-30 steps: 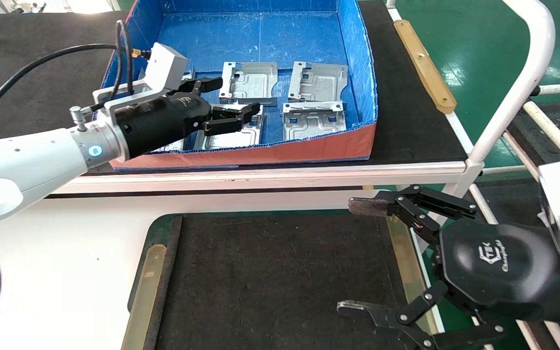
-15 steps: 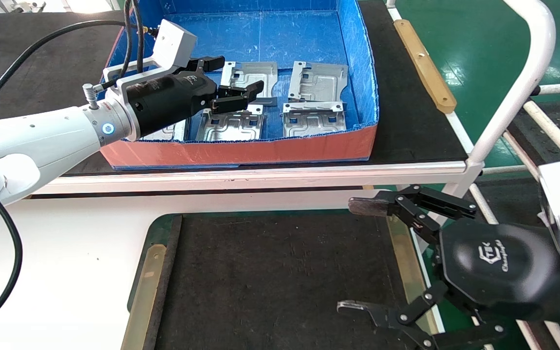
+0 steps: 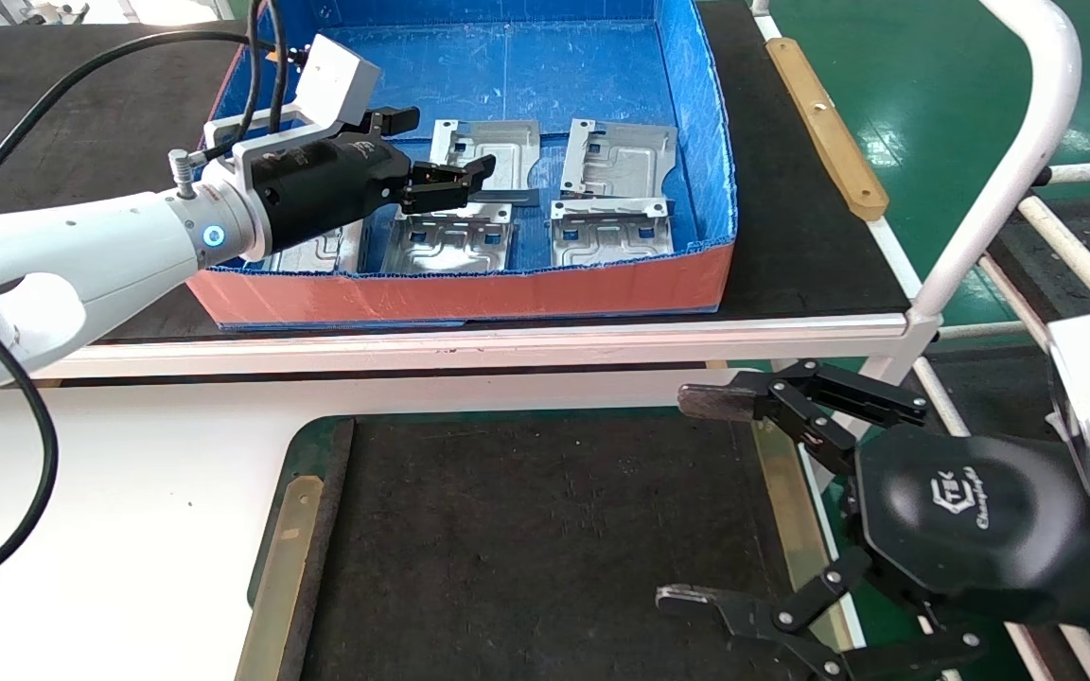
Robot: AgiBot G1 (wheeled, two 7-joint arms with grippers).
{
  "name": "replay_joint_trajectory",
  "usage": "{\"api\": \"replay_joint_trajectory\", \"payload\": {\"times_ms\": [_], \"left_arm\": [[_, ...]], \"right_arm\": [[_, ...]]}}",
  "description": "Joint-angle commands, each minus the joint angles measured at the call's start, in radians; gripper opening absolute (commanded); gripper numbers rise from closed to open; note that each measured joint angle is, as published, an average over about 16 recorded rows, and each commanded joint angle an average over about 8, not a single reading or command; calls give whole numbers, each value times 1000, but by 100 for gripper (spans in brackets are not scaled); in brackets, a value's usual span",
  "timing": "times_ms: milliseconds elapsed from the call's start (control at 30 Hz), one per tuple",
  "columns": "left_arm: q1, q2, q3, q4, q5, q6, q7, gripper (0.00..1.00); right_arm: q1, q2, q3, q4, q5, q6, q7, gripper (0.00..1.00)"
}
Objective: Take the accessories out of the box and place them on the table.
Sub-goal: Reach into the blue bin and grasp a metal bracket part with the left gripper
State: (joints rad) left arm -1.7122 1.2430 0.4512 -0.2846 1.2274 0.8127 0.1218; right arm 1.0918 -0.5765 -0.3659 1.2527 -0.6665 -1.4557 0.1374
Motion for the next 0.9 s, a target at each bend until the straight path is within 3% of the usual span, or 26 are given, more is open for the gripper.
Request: {"api": "replay_joint_trajectory", "payload": {"times_ms": [33, 700, 733, 900], "left_arm": [[-17, 9, 5, 28, 8, -4, 8, 100], [-107, 87, 34, 217, 51, -70, 11, 100], [-108, 89, 34, 220, 51, -72, 10, 92], [-111, 93, 35, 230, 52, -76, 6, 30]], "right_arm": [[0, 0, 0, 0, 0, 0, 0, 100], [0, 0, 0, 0, 0, 0, 0, 100], [0, 0, 0, 0, 0, 0, 0, 100], [0, 0, 0, 0, 0, 0, 0, 100]]}}
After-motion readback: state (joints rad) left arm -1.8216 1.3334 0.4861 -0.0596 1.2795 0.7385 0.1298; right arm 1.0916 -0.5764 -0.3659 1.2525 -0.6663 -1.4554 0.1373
